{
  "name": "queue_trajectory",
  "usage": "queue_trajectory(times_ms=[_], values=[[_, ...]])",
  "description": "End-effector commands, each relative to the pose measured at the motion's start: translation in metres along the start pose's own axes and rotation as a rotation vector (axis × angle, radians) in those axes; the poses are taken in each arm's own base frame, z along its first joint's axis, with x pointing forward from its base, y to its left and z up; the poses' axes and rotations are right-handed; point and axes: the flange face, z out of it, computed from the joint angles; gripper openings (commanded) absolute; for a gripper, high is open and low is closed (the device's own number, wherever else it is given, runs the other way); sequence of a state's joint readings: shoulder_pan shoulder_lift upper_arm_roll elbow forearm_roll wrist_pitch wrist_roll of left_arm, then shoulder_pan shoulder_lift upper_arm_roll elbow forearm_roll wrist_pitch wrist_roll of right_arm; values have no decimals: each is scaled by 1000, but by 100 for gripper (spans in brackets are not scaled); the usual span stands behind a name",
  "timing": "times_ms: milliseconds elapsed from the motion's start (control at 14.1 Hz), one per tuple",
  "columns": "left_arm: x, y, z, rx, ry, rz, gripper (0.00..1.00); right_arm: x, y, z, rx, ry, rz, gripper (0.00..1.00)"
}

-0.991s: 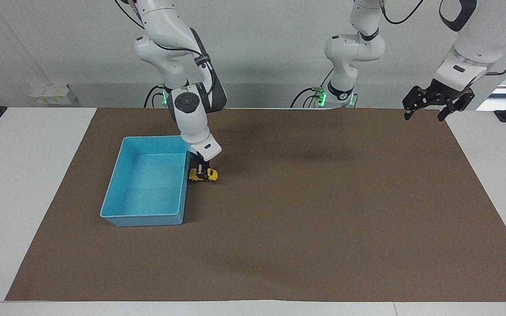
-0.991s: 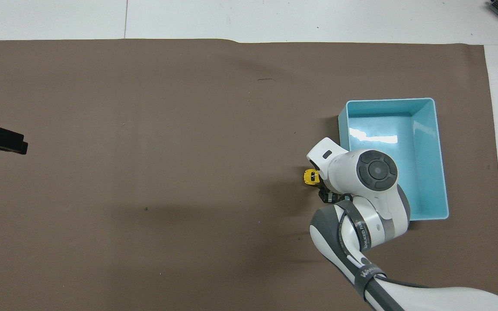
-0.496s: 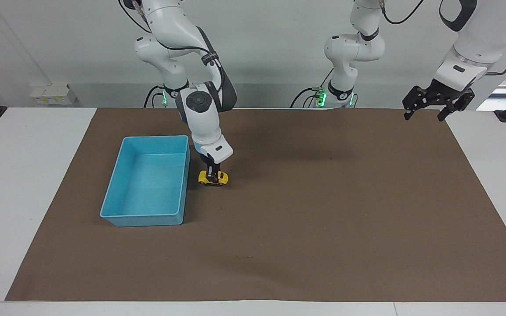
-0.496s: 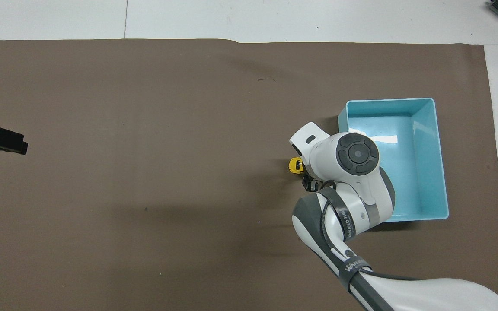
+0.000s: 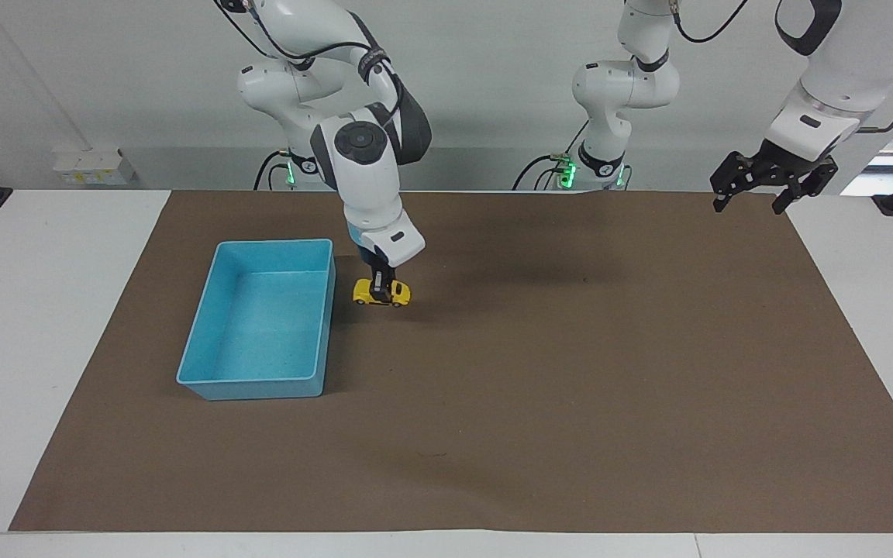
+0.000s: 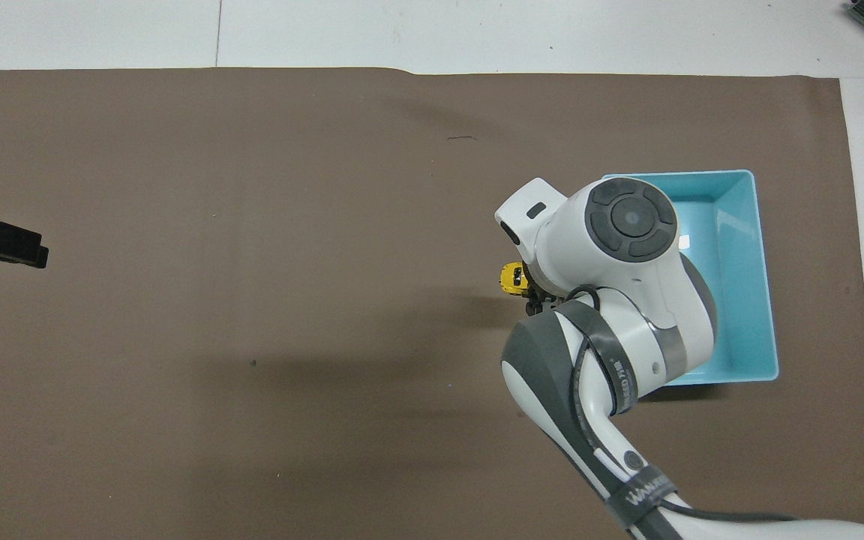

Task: Wind up and store yellow beetle car
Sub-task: 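Lift the car with the right gripper and carry it into the bin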

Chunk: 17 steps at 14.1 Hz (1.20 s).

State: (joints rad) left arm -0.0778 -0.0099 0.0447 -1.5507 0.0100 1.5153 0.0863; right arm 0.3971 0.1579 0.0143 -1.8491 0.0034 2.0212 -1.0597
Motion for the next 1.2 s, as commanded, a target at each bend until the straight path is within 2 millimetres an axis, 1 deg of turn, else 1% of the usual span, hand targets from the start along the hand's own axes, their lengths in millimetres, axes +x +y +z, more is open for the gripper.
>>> queue_trajectory(times_ms=[0, 142, 283, 425, 566, 708, 779, 920, 991, 1133], values=[[-4, 0, -5, -14, -6, -8, 100, -19, -8, -24, 12, -29, 28, 0], [-4, 0, -5, -14, -6, -8, 100, -49, 0, -22, 22, -59, 14, 1], [-4, 0, -5, -14, -6, -8, 100, -89, 13, -13, 45, -67, -47, 1], [-4, 0, -5, -14, -6, -10, 100, -130, 16, -4, 63, -67, -85, 1], [-4, 0, -5, -14, -6, -10, 100, -160, 14, 5, 57, -62, -123, 1], [-4, -1, -5, -14, -6, -11, 100, -185, 5, 19, 23, -53, -146, 1], [-4, -1, -5, -14, -6, -11, 100, -194, 0, 22, 9, -51, -151, 1], [-4, 0, -5, -14, -6, -8, 100, -208, 0, 31, 4, -49, -160, 1], [-4, 0, -5, -14, -6, -8, 100, -214, -2, 40, -3, -48, -168, 1], [-4, -1, -5, -14, -6, -10, 100, -230, -7, 64, -20, -45, -171, 1]])
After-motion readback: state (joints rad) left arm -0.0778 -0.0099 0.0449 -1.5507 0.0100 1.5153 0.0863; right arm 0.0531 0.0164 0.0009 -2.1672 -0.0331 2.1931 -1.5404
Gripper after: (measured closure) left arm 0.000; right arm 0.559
